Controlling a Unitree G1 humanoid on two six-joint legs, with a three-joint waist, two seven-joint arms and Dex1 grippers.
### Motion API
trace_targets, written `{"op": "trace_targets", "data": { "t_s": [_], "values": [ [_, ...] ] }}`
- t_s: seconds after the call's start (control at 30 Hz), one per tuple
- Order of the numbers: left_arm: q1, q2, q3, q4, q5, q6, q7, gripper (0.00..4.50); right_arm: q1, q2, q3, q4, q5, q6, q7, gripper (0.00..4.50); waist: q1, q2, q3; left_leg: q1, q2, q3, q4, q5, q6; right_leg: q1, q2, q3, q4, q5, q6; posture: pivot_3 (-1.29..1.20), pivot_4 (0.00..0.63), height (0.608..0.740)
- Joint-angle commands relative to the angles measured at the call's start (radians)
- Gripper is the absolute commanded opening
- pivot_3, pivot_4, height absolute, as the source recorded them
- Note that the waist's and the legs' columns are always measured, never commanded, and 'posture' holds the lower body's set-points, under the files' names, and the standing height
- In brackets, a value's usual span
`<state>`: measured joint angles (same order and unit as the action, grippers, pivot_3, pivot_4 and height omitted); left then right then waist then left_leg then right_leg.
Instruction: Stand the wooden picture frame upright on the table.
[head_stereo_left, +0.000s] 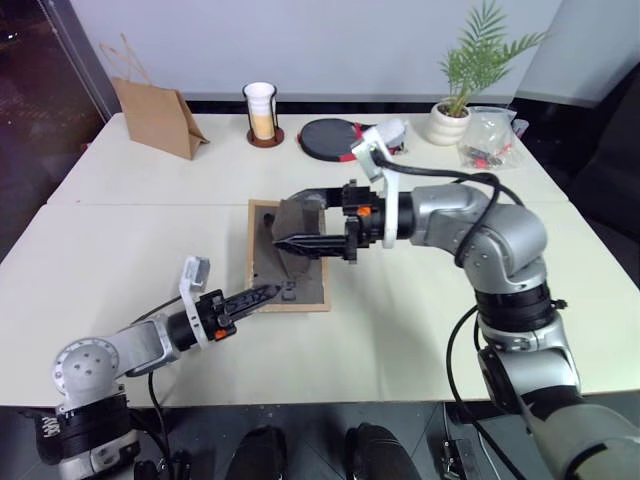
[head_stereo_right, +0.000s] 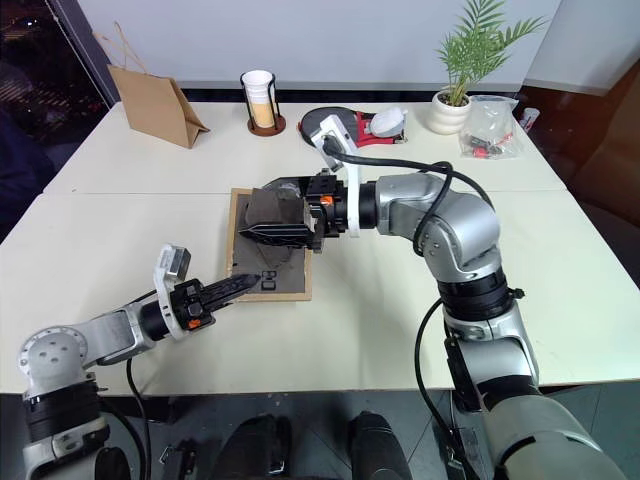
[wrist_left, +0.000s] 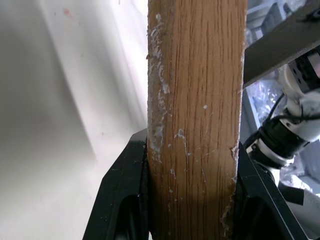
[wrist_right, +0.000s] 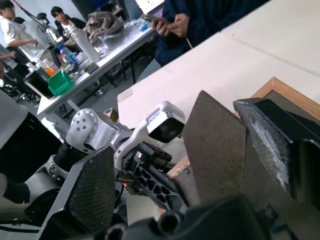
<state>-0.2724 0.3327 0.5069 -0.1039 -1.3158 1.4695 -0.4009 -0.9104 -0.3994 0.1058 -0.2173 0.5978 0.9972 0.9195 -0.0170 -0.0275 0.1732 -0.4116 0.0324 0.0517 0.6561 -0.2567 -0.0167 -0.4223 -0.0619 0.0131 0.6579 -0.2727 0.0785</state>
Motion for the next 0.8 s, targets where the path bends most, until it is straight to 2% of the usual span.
{"op": "trace_targets", "data": {
  "t_s": [0.03, 0.17, 0.33, 0.43, 0.57, 0.67, 0.8],
  "values": [
    [-0.030, 0.007, -0.006, 0.004, -0.051, -0.035, 0.027, 1.08, 0.002, -0.014, -0.044, -0.084, 0.061, 0.035, -0.026, 4.45, 0.000, 0.000, 0.000, 0.000, 0.000, 0.000, -0.001, 0.000, 0.000, 0.000, 0.000, 0.000, -0.001, 0.000, 0.000, 0.00, 0.150, 0.740],
    [-0.036, 0.019, -0.020, 0.002, -0.089, -0.045, 0.046, 1.08, 0.010, -0.058, -0.005, -0.088, -0.016, -0.020, -0.061, 4.45, -0.002, 0.000, 0.000, 0.000, 0.000, 0.000, -0.006, 0.000, 0.000, -0.001, 0.000, 0.000, -0.005, 0.001, 0.001, 0.00, 0.150, 0.740],
    [-0.024, 0.038, -0.043, -0.011, -0.140, -0.059, 0.065, 1.08, 0.005, -0.179, 0.089, 0.004, -0.237, -0.267, -0.054, 4.45, 0.000, 0.000, 0.000, -0.001, 0.000, 0.001, -0.009, 0.000, 0.000, -0.002, 0.000, 0.000, -0.009, 0.001, 0.002, 0.00, 0.150, 0.740],
    [-0.018, 0.045, -0.060, -0.018, -0.169, -0.075, 0.088, 1.08, 0.014, -0.255, 0.091, 0.048, -0.298, -0.389, -0.004, 4.45, 0.003, 0.000, 0.000, -0.002, -0.001, 0.001, -0.008, 0.000, 0.000, -0.002, 0.000, 0.000, -0.010, 0.001, 0.002, 0.00, 0.150, 0.740],
    [-0.023, 0.045, -0.082, -0.025, -0.235, -0.105, 0.148, 1.08, 0.068, -0.380, 0.155, 0.126, -0.521, -0.784, 0.029, 4.45, 0.005, 0.000, 0.000, -0.003, -0.002, 0.001, -0.008, 0.000, 0.000, -0.002, 0.000, -0.001, -0.011, 0.002, 0.003, 0.00, 0.150, 0.740],
    [-0.018, 0.047, -0.106, -0.035, -0.297, -0.135, 0.198, 1.08, 0.092, -0.388, 0.205, 0.252, -0.706, -1.173, -0.070, 4.45, -0.002, 0.000, 0.000, -0.003, -0.002, 0.002, -0.007, 0.000, 0.000, -0.002, 0.000, 0.000, -0.011, 0.002, 0.003, 0.00, 0.150, 0.740],
    [0.005, 0.055, -0.147, -0.052, -0.370, -0.181, 0.248, 1.08, 0.068, -0.332, 0.274, 0.456, -1.048, -1.623, -0.441, 4.45, -0.007, 0.000, 0.000, -0.002, -0.001, 0.003, -0.007, 0.001, -0.001, -0.002, 0.002, 0.001, -0.009, 0.002, 0.003, 0.00, 0.150, 0.740]
  ]
}}
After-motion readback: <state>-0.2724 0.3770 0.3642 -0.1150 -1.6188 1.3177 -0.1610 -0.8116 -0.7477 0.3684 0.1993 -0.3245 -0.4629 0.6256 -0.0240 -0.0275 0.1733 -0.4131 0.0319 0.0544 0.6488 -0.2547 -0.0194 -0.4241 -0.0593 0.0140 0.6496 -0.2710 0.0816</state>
